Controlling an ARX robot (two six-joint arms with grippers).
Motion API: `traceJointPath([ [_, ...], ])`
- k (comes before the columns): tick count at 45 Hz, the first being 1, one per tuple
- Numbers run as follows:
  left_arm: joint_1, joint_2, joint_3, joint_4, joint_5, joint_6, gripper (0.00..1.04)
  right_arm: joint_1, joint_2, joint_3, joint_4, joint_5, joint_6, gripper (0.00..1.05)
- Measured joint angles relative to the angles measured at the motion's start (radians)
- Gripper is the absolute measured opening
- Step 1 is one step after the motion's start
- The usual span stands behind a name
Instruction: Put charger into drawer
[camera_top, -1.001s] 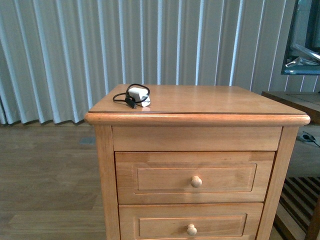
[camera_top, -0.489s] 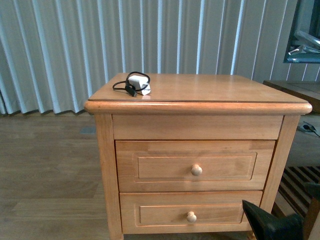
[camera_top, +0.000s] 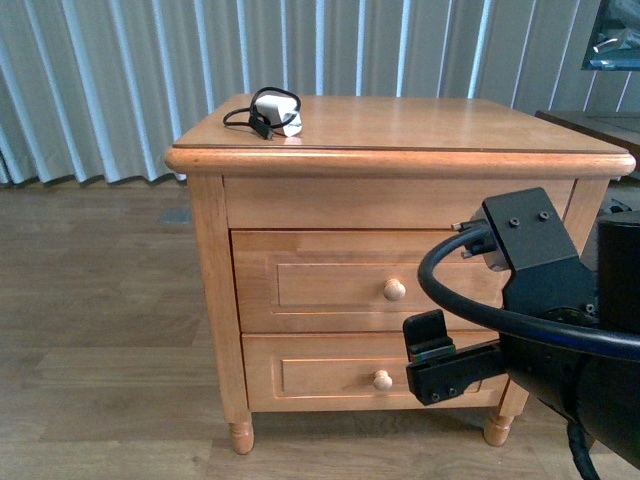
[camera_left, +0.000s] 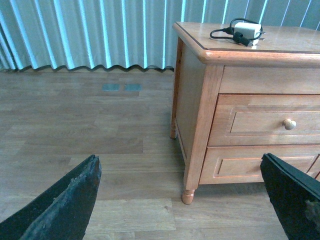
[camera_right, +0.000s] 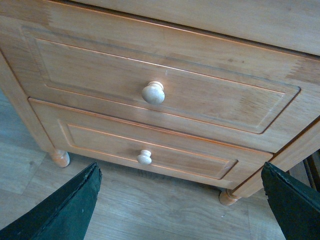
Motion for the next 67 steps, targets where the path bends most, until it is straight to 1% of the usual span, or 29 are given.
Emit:
traceJointPath([
  [10, 0.0, 0.0, 0.0, 0.0, 0.0, 0.0, 0.99, -0.011, 0.155, 0.16, -0.011, 0.045, 0.006, 0.96],
  [21, 0.0, 0.0, 0.0, 0.0, 0.0, 0.0, 0.99, -0.014, 0.278, 0.305, -0.045, 0.064, 0.021, 0.96],
  [34, 0.0, 0.0, 0.0, 0.0, 0.0, 0.0, 0.99, 0.0, 0.354, 0.4, -0.068, 0.078, 0.024, 0.96],
  [55, 0.0, 0.0, 0.0, 0.0, 0.0, 0.0, 0.99, 0.031, 0.457, 0.555, -0.092, 0.143, 0.045, 0.96],
  [67, 0.0, 0.0, 0.0, 0.0, 0.0, 0.0, 0.99, 0.034, 0.497, 0.602, -0.107, 0.158, 0.048, 0.96],
])
